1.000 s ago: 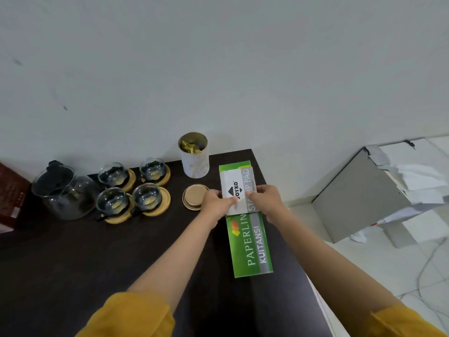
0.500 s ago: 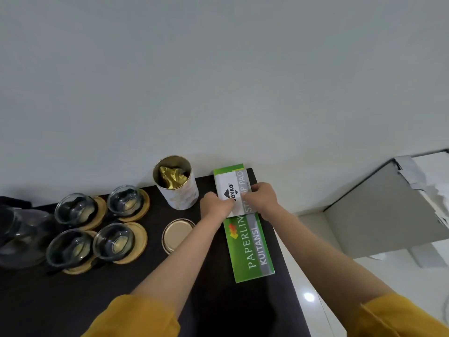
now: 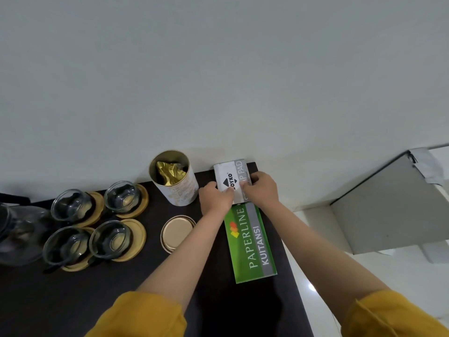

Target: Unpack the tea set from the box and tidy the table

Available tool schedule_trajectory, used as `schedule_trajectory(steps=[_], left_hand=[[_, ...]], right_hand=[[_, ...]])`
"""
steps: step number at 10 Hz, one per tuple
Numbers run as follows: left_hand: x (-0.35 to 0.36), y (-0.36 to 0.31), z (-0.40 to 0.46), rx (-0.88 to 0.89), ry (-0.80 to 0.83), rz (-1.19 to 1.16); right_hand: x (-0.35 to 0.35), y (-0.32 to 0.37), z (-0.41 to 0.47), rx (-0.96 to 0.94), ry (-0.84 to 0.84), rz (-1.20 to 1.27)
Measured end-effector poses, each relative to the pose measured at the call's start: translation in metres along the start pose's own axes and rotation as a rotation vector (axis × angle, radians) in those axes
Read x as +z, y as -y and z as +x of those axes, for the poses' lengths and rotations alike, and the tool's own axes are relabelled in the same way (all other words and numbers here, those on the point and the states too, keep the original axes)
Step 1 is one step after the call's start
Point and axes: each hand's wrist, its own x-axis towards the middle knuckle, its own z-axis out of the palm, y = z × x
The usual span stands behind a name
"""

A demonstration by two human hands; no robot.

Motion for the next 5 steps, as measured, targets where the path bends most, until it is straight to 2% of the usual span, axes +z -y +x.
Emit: schedule_trajectory(steps=[3,5], left_hand=[[-0.004,-0.009,-0.008,-0.098,0.028,-0.01],[-0.03,-0.024,-0.052,-0.153,0.117,-0.19]], right_hand=[[0.002,-0.001,-0.009,0.008,0.001,0.081],[-0.007,0.003,-0.036,0.04,-0.058,0.117]])
